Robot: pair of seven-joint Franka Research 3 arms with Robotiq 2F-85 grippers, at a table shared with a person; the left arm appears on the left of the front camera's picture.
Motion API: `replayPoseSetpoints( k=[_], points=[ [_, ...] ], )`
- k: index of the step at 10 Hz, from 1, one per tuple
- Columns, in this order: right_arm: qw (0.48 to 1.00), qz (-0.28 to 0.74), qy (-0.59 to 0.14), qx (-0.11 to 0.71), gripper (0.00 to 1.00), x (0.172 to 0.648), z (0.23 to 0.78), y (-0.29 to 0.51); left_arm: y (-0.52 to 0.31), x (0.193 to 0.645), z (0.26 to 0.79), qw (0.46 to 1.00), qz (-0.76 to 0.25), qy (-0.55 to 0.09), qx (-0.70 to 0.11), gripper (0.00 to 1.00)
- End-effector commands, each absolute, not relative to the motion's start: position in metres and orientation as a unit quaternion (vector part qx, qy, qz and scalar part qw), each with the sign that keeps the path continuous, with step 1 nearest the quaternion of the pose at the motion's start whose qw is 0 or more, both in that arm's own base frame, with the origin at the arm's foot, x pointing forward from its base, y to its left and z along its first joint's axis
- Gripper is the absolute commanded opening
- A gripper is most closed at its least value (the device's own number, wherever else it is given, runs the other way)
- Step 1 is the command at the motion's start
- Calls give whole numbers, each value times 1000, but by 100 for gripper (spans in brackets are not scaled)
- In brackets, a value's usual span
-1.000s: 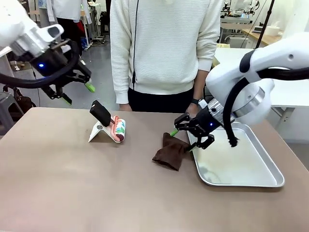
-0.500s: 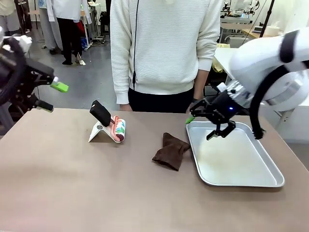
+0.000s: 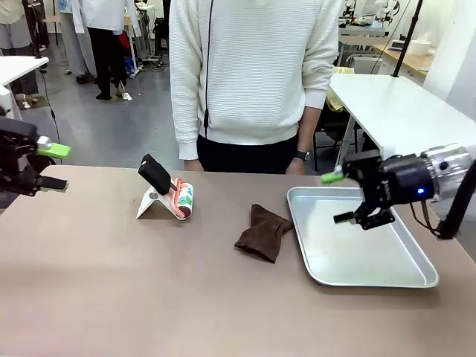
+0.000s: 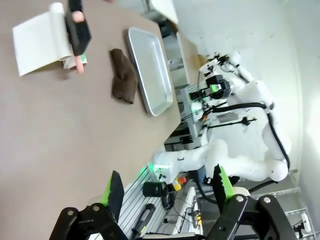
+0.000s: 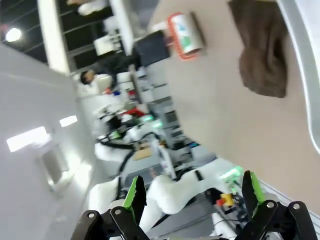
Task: Clean the surface of the table.
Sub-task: Return the Lint Roller and towel to their original positions.
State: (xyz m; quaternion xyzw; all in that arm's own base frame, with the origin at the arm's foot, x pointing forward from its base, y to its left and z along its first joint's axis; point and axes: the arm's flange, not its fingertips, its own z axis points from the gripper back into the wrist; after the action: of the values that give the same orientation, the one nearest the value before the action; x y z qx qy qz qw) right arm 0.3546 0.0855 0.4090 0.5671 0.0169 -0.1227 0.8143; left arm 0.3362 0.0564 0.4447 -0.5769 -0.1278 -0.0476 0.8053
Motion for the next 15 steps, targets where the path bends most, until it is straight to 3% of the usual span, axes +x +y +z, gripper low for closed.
replayPoseSetpoints(
  k=[1,4,6,7,8,15],
  points=[
    [771,-121,11,625,100,296,367,39,76,336,427,784,-28,-146,-603,92],
    [720,-132,-43,680,100,287,355,-34,108,335,408,754,-12,-206,-624,92],
    [697,-131,-79,700,100,293,347,-54,113,348,397,754,28,-200,-624,92],
    [700,-146,-86,694,100,298,343,-52,111,356,395,753,31,-187,-630,92],
    [704,-150,-62,692,100,336,363,-78,119,337,401,761,23,-193,-620,92],
    [704,-150,-62,692,100,336,363,-78,119,337,401,761,23,-193,-620,92]
  ],
)
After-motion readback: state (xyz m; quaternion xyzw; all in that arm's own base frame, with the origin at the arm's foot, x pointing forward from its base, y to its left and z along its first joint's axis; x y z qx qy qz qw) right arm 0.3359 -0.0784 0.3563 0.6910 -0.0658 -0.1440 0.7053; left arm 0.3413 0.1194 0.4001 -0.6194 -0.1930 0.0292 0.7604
